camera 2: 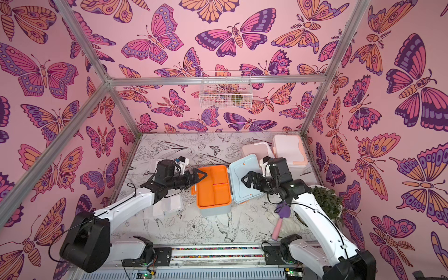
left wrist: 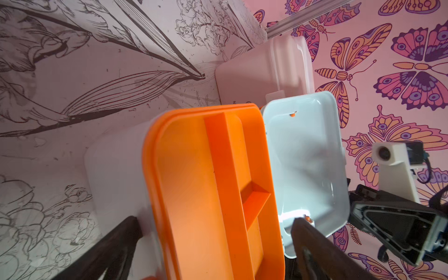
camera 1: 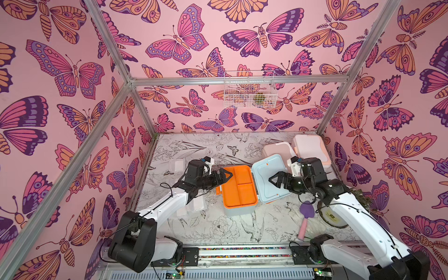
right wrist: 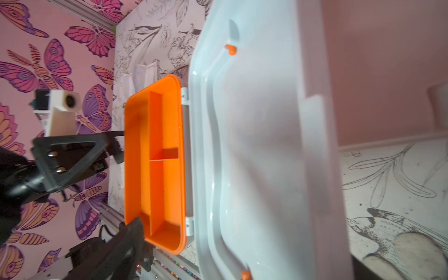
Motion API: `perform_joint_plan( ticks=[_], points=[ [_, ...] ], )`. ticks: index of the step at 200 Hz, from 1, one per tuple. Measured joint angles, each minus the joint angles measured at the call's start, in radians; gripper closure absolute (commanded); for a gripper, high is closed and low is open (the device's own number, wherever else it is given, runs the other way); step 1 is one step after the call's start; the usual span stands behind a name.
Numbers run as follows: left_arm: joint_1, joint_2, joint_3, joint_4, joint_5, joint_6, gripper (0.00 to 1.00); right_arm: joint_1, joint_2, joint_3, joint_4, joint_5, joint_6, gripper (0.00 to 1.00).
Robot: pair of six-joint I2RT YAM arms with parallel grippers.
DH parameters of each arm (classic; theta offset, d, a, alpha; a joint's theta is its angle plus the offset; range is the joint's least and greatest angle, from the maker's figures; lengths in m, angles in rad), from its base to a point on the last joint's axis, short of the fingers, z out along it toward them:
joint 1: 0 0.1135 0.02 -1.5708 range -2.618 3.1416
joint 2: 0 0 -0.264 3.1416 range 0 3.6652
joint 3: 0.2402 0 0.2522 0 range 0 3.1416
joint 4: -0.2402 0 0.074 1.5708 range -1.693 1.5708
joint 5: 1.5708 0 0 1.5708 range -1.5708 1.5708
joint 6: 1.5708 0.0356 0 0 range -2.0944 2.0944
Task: Open first aid kits and take out gauze
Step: Close the lid of the first aid kit, then fasten the fastener of the first aid kit.
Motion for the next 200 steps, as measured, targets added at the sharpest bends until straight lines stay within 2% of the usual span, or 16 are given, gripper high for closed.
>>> perform_joint_plan(
  ticks=[17, 37, 60, 80, 104, 140, 200],
  points=[
    [-0.012, 0.010, 0.000, 0.027, -0.011, -0.003, 0.00, 0.035, -0.023, 0.022, 0.027, -0.013, 0.023, 0.01],
    [-0.032, 0.030, 0.000, 0.072, -0.005, -0.016, 0.00, 0.135, -0.023, 0.061, 0.082, -0.032, 0.035, 0.01],
    [-0.061, 0.032, -0.017, 0.115, 0.024, -0.033, 0.00, 0.272, 0.037, 0.106, 0.133, -0.055, 0.039, 0.01],
    [-0.048, -0.012, -0.068, 0.127, 0.025, -0.047, 0.00, 0.341, 0.087, 0.125, 0.146, -0.057, 0.039, 0.01],
    [0.006, -0.184, -0.153, 0.054, -0.031, -0.054, 0.00, 0.356, 0.095, 0.125, 0.143, -0.040, 0.039, 0.01],
    [0.026, -0.407, -0.161, -0.086, -0.103, -0.023, 0.00, 0.357, 0.067, 0.125, 0.143, -0.006, 0.035, 0.01],
    [0.032, -0.540, -0.157, -0.286, -0.176, 0.027, 0.00, 0.358, 0.065, 0.125, 0.119, 0.074, 0.019, 0.01]
  ],
)
